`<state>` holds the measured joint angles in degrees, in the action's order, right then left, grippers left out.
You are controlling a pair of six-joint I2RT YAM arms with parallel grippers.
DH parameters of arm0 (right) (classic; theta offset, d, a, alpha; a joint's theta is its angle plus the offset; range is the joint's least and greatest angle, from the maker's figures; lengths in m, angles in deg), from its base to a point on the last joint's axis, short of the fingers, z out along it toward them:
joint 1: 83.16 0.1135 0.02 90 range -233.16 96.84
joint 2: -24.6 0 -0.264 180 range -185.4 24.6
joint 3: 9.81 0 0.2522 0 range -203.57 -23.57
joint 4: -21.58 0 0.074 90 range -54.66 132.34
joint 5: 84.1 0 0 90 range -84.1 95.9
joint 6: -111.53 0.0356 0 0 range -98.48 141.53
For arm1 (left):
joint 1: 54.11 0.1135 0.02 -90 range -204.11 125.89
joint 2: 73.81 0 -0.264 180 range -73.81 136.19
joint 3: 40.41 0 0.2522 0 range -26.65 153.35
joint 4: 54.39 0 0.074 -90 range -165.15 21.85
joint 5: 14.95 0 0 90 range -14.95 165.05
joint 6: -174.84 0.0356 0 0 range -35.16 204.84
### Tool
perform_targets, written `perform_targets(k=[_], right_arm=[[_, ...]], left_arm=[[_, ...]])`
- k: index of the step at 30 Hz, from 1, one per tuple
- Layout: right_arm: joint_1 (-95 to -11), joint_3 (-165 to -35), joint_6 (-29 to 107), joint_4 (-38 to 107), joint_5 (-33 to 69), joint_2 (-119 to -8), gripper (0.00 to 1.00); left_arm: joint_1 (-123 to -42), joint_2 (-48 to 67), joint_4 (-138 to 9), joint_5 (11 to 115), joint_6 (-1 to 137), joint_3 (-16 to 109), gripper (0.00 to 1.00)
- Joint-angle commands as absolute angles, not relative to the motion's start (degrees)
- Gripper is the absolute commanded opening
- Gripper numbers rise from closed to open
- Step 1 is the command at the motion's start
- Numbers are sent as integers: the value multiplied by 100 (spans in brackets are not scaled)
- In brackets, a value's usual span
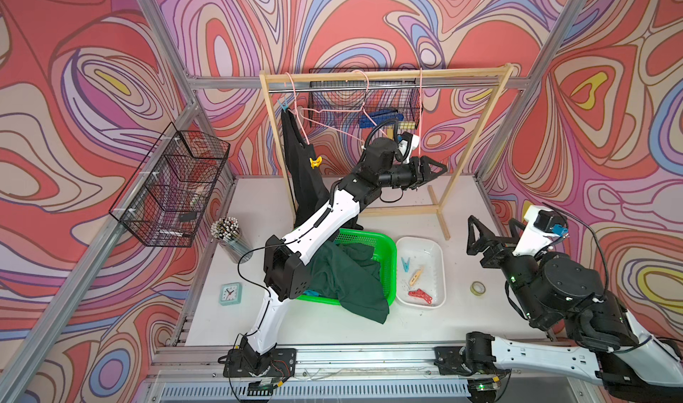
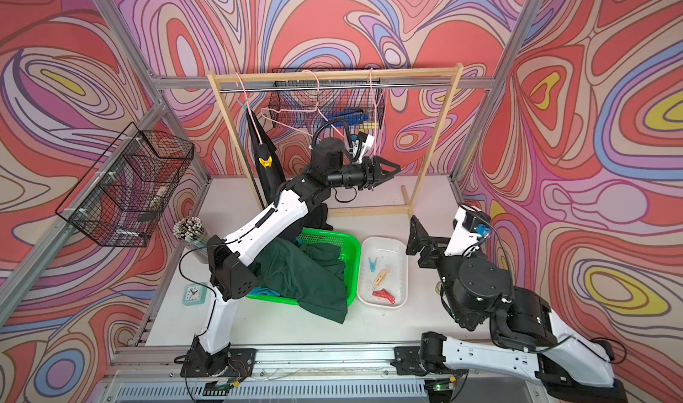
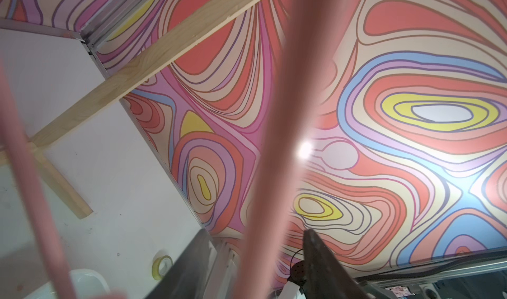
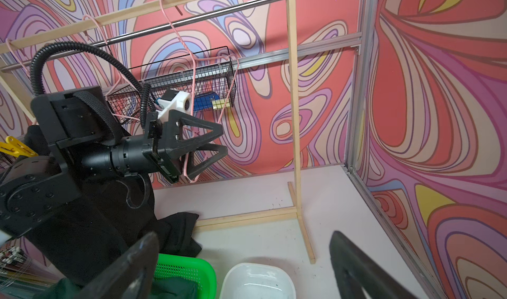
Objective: Remove the clothespins securing t-shirts to the hanger
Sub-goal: Place the hanger on the clothes rail.
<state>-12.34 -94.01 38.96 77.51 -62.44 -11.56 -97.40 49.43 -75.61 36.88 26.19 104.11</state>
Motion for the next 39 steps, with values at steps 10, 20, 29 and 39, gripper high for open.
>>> perform_targets(k=[10,20,29,39], right_arm=[[-1233,-9580,4254,8260,-6296,-1141,98],[-1238,-9601,5004,9061,-6406,-1160,98],[-1233,-9618,5343,9423,-6359,-1649,98],[-1232,-9558,5326,9224,-6121,-2249,98]], left_arm=[[-9751,3815,-7980,3664,3311,9237,100],[-10037,3002,-9076,4207,4421,8352,100],[-10271,2230,-9706,5002,5212,7407,100],[-10422,1798,-10192,5476,5981,6906,100]])
